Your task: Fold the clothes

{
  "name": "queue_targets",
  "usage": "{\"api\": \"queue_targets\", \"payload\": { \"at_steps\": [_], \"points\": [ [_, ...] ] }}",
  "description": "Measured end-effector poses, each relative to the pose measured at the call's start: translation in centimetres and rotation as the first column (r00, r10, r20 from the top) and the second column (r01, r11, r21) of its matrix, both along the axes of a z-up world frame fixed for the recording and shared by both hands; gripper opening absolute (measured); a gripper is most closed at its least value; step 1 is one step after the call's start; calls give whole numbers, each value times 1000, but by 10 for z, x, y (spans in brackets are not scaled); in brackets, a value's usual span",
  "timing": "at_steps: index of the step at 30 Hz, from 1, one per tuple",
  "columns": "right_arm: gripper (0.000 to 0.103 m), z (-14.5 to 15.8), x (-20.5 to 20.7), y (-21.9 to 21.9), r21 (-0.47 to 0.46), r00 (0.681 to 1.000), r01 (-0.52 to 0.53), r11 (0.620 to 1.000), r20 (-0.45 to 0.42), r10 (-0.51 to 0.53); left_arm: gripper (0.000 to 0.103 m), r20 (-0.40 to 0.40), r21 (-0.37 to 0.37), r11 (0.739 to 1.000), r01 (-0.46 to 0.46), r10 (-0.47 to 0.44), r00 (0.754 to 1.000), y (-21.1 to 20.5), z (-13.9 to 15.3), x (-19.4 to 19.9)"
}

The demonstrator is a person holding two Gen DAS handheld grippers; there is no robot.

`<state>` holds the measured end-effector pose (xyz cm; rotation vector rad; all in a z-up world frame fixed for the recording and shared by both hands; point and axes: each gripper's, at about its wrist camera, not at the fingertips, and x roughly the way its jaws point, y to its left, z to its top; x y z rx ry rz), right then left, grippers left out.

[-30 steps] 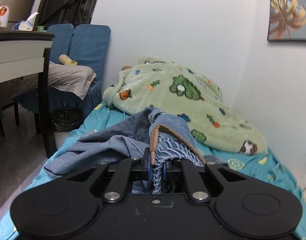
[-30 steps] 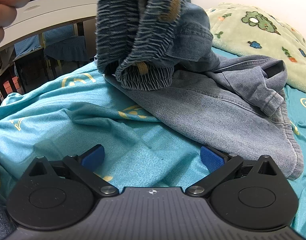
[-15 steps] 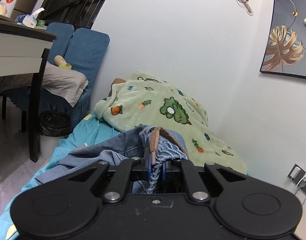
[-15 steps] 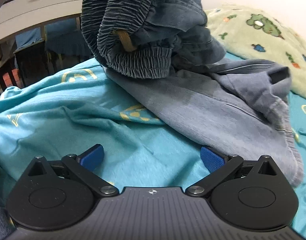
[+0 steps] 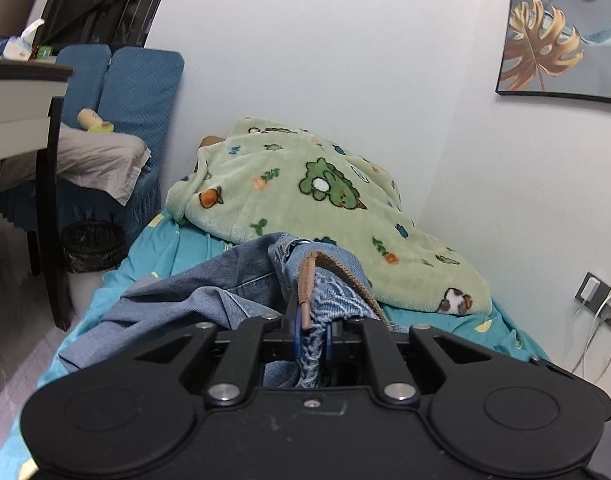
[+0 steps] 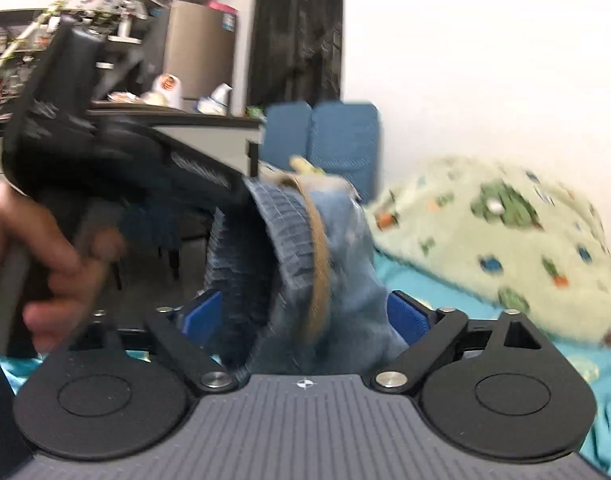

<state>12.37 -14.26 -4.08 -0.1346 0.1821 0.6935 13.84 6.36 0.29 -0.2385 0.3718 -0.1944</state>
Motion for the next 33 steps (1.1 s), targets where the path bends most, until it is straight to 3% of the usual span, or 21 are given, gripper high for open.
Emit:
{"api": "queue_targets", "payload": {
  "at_steps": [1, 3, 7, 9, 11, 13, 16, 21, 28, 33],
  "points": [
    [83, 1, 2, 5, -35, 1000, -10, 999, 20, 11, 10, -2, 6, 1000, -1, 1, 1000, -1, -1, 0],
    [61, 0, 9, 17, -98, 999, 5, 995, 43, -1, 10, -5, 23, 1000, -6, 6, 1000, -3, -2, 0],
    [33, -6, 15, 37, -214, 991, 58, 975, 133, -29, 11, -7, 28, 1000, -13, 14, 1000, -6, -5, -1],
    [22, -7, 19, 34, -199, 991, 64, 978, 131, -38, 14, -6, 30, 999, -15, 16, 1000, -8, -7, -1],
    [15, -2, 29, 20, -135, 996, 69, 988, 60, -62, 25, 0, 7, 1000, 20, -20, 1000, -9, -10, -2],
    [12, 3, 40, 2, -55, 996, 89, 995, -22, -90, 43, 7, -19, 998, 65, -64, 998, -12, -12, -5],
    [10, 9, 58, -30, 72, 981, 155, 985, -130, -144, 49, 4, 20, 996, 90, -90, 996, -22, -15, -12],
    [9, -1, 86, -72, 202, 925, 294, 934, -306, -224, 57, -29, 198, 968, 153, -150, 988, -51, -29, -18],
    [10, -37, 103, -113, 285, 814, 471, 835, -504, -288, 59, -170, 428, 883, 191, -128, 977, -84, -72, -11],
    [11, -44, 111, -120, 286, 796, 498, 819, -524, -302, 60, -259, 572, 792, 213, -73, 963, -98, -105, -3]
  ]
}}
